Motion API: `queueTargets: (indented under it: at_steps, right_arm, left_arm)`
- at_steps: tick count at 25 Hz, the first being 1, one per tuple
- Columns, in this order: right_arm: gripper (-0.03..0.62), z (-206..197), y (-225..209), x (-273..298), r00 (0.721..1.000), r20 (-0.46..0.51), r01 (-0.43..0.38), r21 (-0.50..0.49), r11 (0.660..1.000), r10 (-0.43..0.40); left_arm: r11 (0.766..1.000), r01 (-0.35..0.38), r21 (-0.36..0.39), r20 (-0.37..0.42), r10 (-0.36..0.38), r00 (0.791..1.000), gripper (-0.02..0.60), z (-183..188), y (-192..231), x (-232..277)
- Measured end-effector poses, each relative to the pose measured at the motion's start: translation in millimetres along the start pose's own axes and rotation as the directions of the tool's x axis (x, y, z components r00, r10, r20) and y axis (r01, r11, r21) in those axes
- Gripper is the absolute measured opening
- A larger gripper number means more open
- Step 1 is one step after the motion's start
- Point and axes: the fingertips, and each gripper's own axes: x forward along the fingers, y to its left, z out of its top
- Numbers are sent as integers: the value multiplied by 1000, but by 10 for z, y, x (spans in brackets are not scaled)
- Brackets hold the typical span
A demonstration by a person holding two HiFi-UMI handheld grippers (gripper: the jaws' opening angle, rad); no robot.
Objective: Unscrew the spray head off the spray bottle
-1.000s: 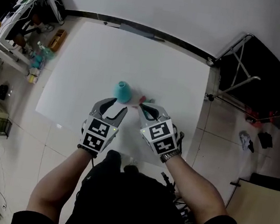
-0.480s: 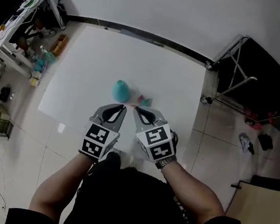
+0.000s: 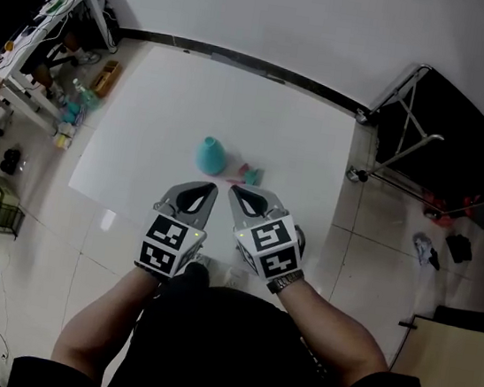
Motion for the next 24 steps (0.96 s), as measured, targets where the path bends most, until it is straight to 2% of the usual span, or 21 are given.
queueTargets:
  at_steps: [24]
  right_arm:
    - [-8, 19, 81, 1, 1000, 10, -8, 4, 1000, 8]
  left_arm:
    - [1000, -5, 25, -5, 5, 1000, 17, -32, 2, -41]
